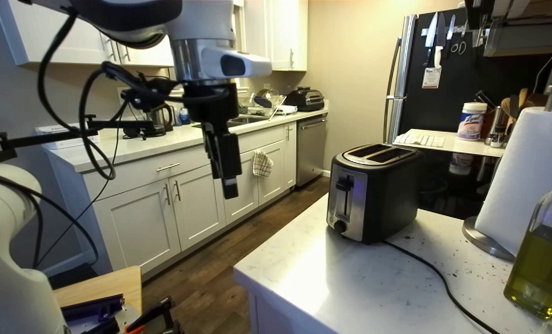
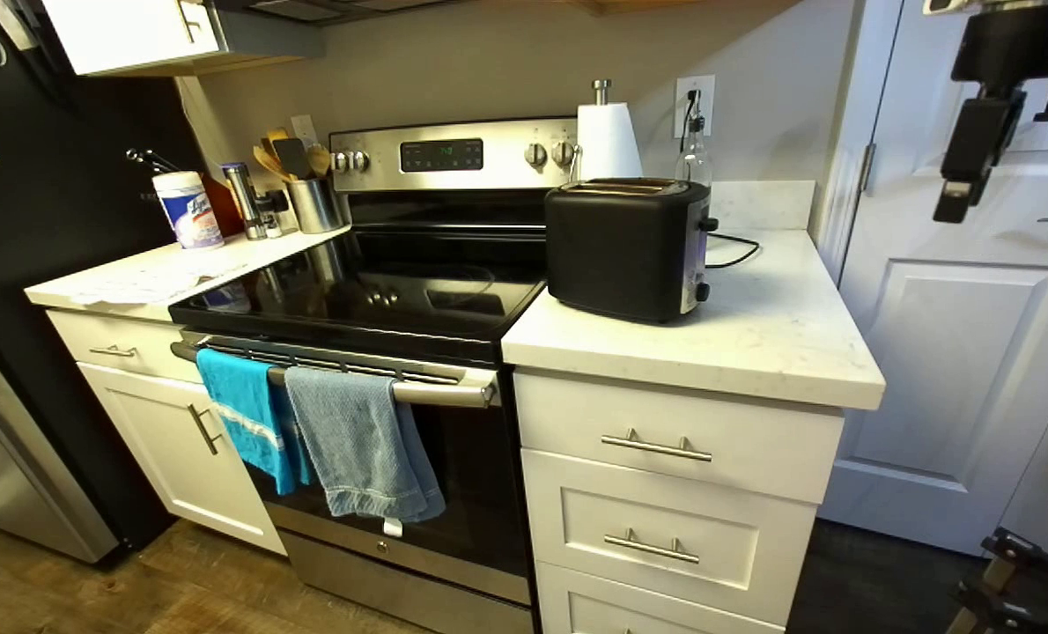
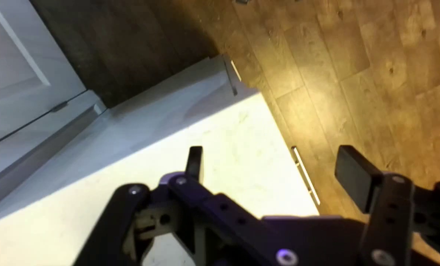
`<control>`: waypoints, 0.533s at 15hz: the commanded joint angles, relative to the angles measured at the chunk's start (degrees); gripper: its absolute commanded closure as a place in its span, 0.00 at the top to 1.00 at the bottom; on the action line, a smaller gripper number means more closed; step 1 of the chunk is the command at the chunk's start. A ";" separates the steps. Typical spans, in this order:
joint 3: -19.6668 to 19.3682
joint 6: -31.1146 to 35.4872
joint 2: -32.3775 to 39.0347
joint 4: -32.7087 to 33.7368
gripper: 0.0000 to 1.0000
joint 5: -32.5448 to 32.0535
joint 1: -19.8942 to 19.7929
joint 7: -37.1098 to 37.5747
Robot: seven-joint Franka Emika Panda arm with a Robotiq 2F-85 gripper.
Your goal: Push the toaster lever down
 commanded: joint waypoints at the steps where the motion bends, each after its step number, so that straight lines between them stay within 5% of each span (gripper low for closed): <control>1: 0.20 6.20 5.34 4.71 1.00 -1.81 -1.68 1.77; 8: -0.29 7.65 8.55 6.37 1.00 -0.63 -1.37 1.16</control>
